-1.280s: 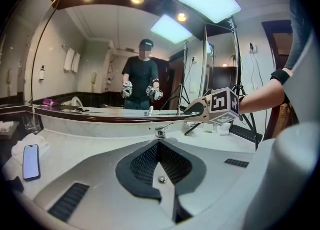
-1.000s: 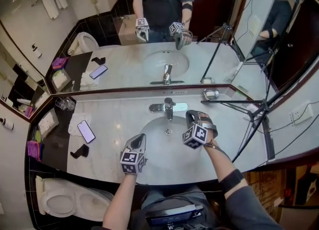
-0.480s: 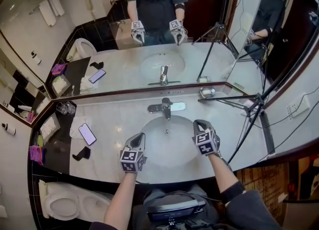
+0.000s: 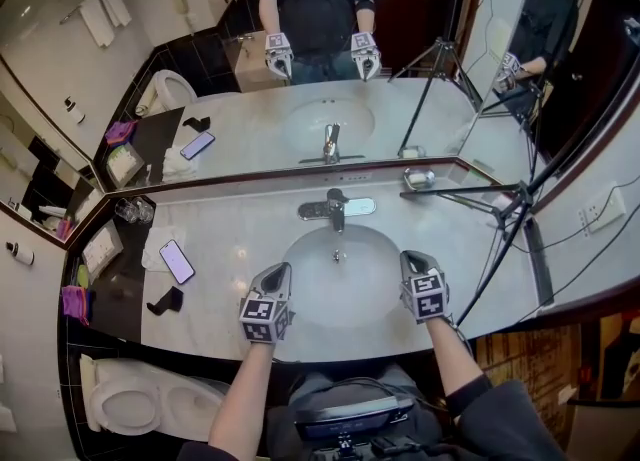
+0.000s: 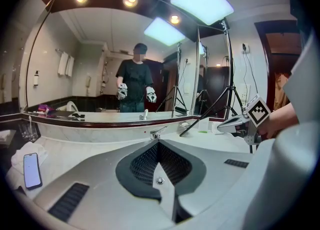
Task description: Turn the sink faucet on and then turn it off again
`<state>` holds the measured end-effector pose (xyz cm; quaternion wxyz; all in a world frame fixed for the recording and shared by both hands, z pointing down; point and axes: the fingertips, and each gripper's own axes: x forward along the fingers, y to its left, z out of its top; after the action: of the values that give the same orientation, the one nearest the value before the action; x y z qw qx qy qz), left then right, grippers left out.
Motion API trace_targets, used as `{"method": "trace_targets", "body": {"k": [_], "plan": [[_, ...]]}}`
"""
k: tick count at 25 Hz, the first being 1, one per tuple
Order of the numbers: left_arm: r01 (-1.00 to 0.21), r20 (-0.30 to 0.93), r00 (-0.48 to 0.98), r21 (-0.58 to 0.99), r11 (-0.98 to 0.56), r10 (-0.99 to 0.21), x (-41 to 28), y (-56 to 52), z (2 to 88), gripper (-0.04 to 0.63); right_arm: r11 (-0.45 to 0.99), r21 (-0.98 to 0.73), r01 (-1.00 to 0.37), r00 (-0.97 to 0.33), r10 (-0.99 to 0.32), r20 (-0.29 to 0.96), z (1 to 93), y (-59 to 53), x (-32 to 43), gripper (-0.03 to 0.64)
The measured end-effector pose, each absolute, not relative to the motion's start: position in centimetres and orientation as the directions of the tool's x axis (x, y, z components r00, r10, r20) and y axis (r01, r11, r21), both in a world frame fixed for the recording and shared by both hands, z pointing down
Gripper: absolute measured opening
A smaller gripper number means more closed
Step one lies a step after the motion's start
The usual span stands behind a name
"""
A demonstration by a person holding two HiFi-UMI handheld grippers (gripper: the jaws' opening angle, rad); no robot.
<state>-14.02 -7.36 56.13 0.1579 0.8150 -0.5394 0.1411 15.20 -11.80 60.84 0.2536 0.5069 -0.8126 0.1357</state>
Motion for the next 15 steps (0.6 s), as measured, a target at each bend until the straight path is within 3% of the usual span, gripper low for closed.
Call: {"method": "trace_targets", "body": {"k": [15], "plan": [[-0.932, 0.403, 0.359, 0.108, -0.345, -0.842, -13.77, -6.78, 56.13, -0.012, 0.485, 0.049, -0.873, -0.376, -0.735, 0.564, 60.89, -11.29, 14.76, 0.018]]}}
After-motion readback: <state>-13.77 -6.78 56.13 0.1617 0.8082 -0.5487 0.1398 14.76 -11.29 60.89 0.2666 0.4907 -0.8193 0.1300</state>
